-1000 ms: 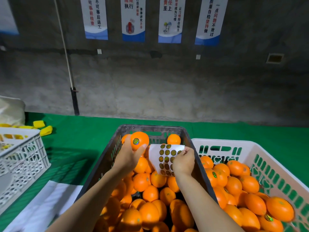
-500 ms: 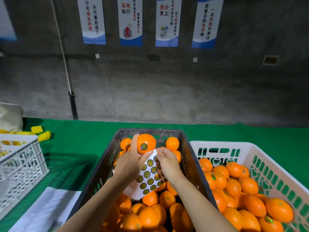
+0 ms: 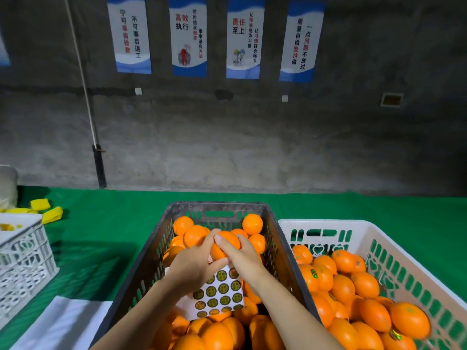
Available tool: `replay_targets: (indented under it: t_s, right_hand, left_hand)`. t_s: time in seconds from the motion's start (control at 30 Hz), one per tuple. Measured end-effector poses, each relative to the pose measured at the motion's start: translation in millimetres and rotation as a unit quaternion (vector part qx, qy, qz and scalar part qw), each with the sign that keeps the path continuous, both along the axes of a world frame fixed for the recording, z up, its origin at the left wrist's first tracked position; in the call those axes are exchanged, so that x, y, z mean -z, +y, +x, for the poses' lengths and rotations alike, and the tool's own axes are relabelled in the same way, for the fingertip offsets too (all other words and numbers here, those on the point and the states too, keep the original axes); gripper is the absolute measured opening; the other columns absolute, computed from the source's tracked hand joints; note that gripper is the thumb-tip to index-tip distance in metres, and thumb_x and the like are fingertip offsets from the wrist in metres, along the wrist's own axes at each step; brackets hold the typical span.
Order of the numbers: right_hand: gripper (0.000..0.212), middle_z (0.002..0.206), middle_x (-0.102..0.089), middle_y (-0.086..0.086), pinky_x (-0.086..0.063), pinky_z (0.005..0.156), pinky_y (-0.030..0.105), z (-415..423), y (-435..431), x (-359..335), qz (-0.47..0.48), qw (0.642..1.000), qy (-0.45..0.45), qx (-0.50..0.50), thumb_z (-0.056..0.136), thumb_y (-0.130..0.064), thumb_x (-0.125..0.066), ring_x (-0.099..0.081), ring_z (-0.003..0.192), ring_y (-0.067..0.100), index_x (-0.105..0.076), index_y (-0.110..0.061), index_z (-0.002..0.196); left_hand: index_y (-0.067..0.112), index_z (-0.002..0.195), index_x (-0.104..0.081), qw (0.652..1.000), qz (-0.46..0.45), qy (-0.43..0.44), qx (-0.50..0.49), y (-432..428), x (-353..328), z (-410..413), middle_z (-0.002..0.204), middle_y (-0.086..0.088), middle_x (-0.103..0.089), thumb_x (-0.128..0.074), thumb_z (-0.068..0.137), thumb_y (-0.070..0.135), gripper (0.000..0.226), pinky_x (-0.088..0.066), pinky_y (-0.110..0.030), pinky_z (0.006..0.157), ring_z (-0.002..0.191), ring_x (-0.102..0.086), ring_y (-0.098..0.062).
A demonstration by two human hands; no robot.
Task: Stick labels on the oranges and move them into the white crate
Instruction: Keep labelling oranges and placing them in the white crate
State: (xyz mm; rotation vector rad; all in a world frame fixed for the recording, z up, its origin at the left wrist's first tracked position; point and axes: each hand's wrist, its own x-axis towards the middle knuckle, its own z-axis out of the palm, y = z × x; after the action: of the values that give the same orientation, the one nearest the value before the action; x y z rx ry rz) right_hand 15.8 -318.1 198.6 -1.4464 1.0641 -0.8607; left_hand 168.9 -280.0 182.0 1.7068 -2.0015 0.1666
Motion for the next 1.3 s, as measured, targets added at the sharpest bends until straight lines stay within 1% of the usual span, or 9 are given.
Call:
replay_targets:
  t_s: [0.17, 0.27, 0.37, 0.47, 0.53, 0.7, 0.9, 1.17, 1.3]
  right_hand:
    - [0.099, 0.154, -0.042, 0.004, -0.042, 0.104, 0.035, 2, 1, 1, 0.048, 0.999, 0.000, 0.021, 0.081, -0.076, -0.056, -0.047, 0.135, 0.023, -0.027, -0.019, 0.156]
    - [0.094, 0.152, -0.045, 0.009, -0.042, 0.104, 0.041, 0, -4, 1, 0.092, 0.989, -0.021, 0.110, 0.086, -0.076, -0.048, -0.050, 0.131, 0.029, -0.027, -0.016, 0.156]
    - [0.083, 0.110, -0.068, 0.016, -0.055, 0.078, 0.040, -8, -15, 0, 0.204, 0.949, -0.111, 0.214, 0.089, -0.077, -0.041, -0.067, 0.091, 0.030, -0.049, -0.010, 0.137]
    - [0.073, 0.086, -0.065, 0.021, -0.055, 0.048, 0.030, -20, -23, -3, 0.326, 0.857, -0.315, 0.243, 0.087, -0.075, -0.048, -0.070, 0.068, 0.030, -0.044, -0.016, 0.129]
    - [0.080, 0.086, -0.064, 0.025, -0.058, 0.055, 0.037, -24, -24, -3, 0.374, 0.802, -0.404, 0.232, 0.087, -0.075, -0.051, -0.072, 0.071, 0.033, -0.038, -0.016, 0.140]
    - [0.082, 0.081, -0.074, 0.023, -0.059, 0.057, 0.036, -28, -19, -8, 0.374, 0.753, -0.515, 0.169, 0.090, -0.077, -0.037, -0.074, 0.060, 0.031, -0.051, -0.002, 0.121]
    - [0.085, 0.101, -0.072, 0.014, -0.046, 0.077, 0.039, -44, -19, -14, 0.313, 0.667, -0.653, 0.175, 0.093, -0.077, -0.016, -0.068, 0.090, 0.029, -0.058, -0.008, 0.122]
    - [0.079, 0.110, -0.068, 0.014, -0.047, 0.076, 0.039, -40, -26, -2, 0.294, 0.730, -0.587, 0.189, 0.097, -0.069, -0.018, -0.064, 0.102, 0.029, -0.066, -0.008, 0.111]
    - [0.047, 0.103, -0.070, 0.009, -0.043, 0.077, 0.036, -30, -22, -3, 0.217, 0.915, -0.290, 0.176, 0.103, -0.050, -0.038, -0.063, 0.097, 0.024, -0.063, -0.013, 0.117]
  left_hand:
    - [0.034, 0.146, -0.034, 0.999, -0.008, 0.051, 0.016, 0, 0, -4, 0.077, 0.008, -0.064, -0.047, 0.096, 0.057, 0.057, -0.044, -0.025, 0.054, 0.066, -0.059, -0.010]
    - [0.044, 0.112, -0.053, 0.996, 0.002, 0.092, -0.013, -1, -4, -5, 0.068, 0.005, -0.060, -0.038, 0.097, 0.059, 0.025, -0.043, -0.029, 0.057, 0.065, -0.056, -0.010]
    - [0.026, 0.059, -0.037, 0.997, -0.023, 0.065, -0.044, -3, -5, -5, 0.050, 0.002, -0.036, -0.030, 0.099, 0.057, 0.051, -0.027, -0.028, 0.049, 0.049, -0.035, -0.013]
    - [0.021, 0.056, -0.029, 0.997, -0.008, 0.030, -0.070, -4, -3, -3, 0.050, 0.001, -0.030, -0.033, 0.101, 0.053, 0.055, -0.023, -0.027, 0.049, 0.048, -0.028, -0.014]
    - [0.021, 0.056, -0.029, 0.997, 0.001, 0.018, -0.071, -3, -5, -4, 0.050, 0.002, -0.030, -0.034, 0.102, 0.052, 0.056, -0.024, -0.028, 0.049, 0.048, -0.029, -0.014]
    - [0.020, 0.055, -0.026, 0.994, 0.011, 0.074, -0.083, 0, -10, -3, 0.049, 0.001, -0.028, -0.035, 0.103, 0.047, 0.056, -0.019, -0.029, 0.047, 0.047, -0.026, -0.015]
    - [0.021, 0.057, -0.029, 0.993, 0.035, 0.055, -0.100, 1, -7, -3, 0.052, 0.002, -0.032, -0.031, 0.105, 0.043, 0.053, -0.024, -0.031, 0.049, 0.050, -0.032, -0.017]
    - [0.020, 0.064, -0.032, 0.994, 0.047, 0.029, -0.093, 1, -5, -2, 0.057, 0.002, -0.034, -0.032, 0.107, 0.039, 0.047, -0.036, -0.038, 0.053, 0.056, -0.039, -0.020]
    - [0.023, 0.066, -0.037, 0.992, 0.055, 0.025, -0.114, -2, -5, -2, 0.060, 0.005, -0.039, -0.028, 0.105, 0.046, 0.047, -0.035, -0.033, 0.056, 0.060, -0.043, -0.017]
